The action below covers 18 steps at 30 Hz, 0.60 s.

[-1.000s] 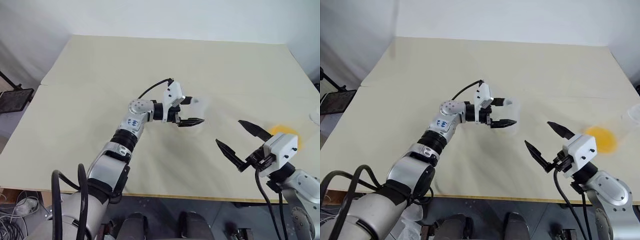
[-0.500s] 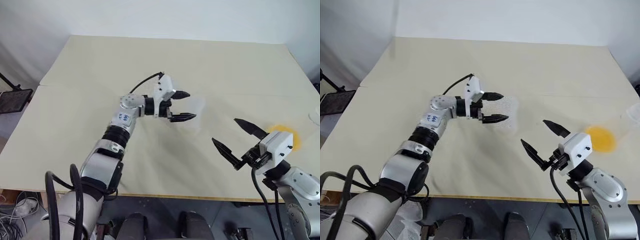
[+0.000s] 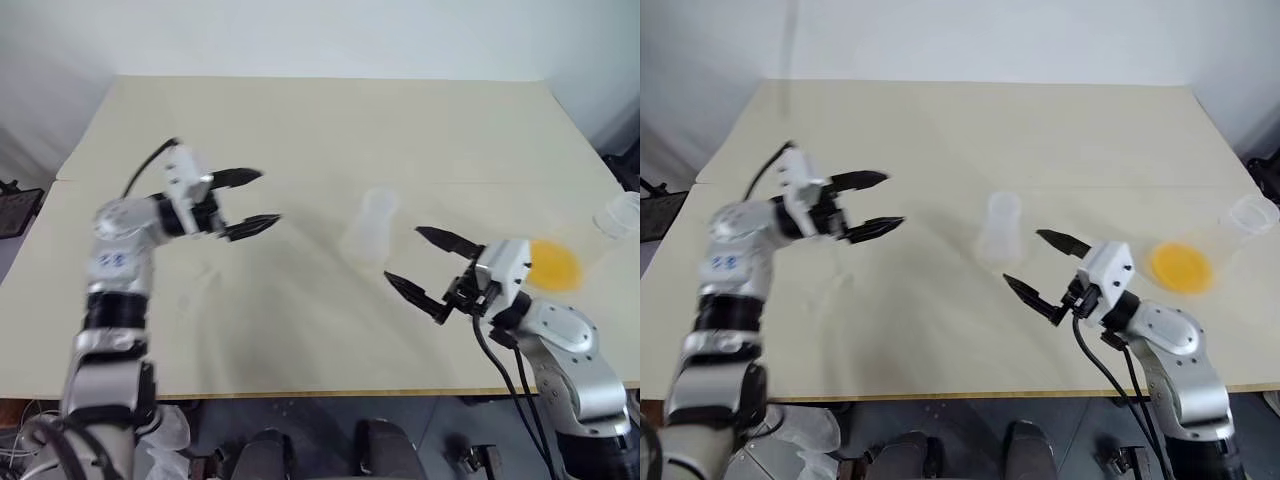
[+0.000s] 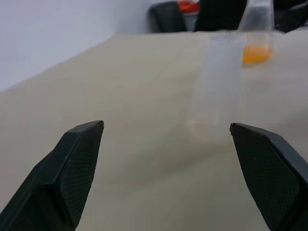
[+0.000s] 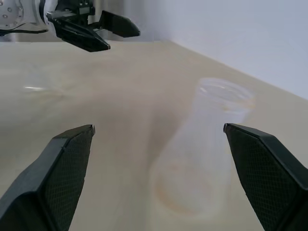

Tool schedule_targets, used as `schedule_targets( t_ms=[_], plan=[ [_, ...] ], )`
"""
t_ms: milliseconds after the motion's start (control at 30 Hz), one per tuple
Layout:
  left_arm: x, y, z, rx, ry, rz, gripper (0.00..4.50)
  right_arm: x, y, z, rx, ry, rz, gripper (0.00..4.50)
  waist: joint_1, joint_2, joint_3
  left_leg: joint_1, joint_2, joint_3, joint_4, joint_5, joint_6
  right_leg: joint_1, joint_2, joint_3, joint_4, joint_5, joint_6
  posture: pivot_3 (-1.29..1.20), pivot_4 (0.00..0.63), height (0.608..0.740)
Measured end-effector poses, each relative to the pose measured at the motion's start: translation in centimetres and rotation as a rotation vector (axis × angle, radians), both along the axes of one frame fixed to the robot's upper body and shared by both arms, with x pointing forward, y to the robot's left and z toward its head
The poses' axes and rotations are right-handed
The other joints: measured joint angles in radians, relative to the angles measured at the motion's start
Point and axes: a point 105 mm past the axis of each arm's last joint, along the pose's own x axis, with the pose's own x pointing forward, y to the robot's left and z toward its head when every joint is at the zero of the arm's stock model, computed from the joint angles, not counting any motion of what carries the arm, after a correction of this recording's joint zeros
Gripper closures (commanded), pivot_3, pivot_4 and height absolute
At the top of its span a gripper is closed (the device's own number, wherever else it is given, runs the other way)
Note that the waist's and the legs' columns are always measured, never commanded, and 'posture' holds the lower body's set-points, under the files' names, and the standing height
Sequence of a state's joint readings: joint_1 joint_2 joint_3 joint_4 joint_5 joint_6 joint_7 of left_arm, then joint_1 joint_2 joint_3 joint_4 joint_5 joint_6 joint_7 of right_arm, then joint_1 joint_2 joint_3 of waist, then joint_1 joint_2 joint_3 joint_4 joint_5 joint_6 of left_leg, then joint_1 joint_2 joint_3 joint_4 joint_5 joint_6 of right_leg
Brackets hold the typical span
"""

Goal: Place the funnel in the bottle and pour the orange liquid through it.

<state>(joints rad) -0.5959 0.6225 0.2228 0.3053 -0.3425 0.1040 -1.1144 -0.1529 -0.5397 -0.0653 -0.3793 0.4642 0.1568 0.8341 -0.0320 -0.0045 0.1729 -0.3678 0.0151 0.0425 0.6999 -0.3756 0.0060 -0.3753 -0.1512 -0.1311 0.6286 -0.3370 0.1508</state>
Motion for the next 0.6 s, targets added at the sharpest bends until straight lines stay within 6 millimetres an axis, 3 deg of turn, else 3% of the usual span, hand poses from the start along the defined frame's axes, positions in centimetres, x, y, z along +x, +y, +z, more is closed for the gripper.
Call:
schedule_targets(
  t_ms=[300, 433, 600],
  plan=[
    [-8.5, 11.4, -4.2, -0.132, 0.097, 0.526, 0.03, -0.7, 3.5, -0.3, -0.075, 0.012, 0.26, 0.0, 0.009, 0.0, 0.0, 0.0, -0.001, -0.005, 0.002, 0.0, 0.0, 0.003, -0.001, 0.002, -0.001, 0.0, 0.0, 0.0, 0.15, 0.74],
    [-13.3, 13.6, -5.6, -0.131, 0.141, 0.681, 0.03, -0.6, 4.1, 0.2, -0.092, -0.005, 0.308, 0.0, 0.006, 0.0, 0.0, 0.0, 0.0, -0.005, 0.001, 0.0, 0.0, 0.004, -0.001, 0.003, -0.002, 0.0, 0.0, 0.0, 0.15, 0.74],
    [-16.0, 13.6, -5.8, -0.13, 0.17, 0.73, 0.03, -0.2, 4.0, 0.0, -0.093, 0.009, 0.316, 0.0, 0.022, 0.0, 0.0, 0.001, 0.0, -0.005, 0.002, 0.0, 0.0, 0.005, -0.001, 0.003, -0.002, 0.0, 0.0, 0.0, 0.15, 0.74]
  ],
)
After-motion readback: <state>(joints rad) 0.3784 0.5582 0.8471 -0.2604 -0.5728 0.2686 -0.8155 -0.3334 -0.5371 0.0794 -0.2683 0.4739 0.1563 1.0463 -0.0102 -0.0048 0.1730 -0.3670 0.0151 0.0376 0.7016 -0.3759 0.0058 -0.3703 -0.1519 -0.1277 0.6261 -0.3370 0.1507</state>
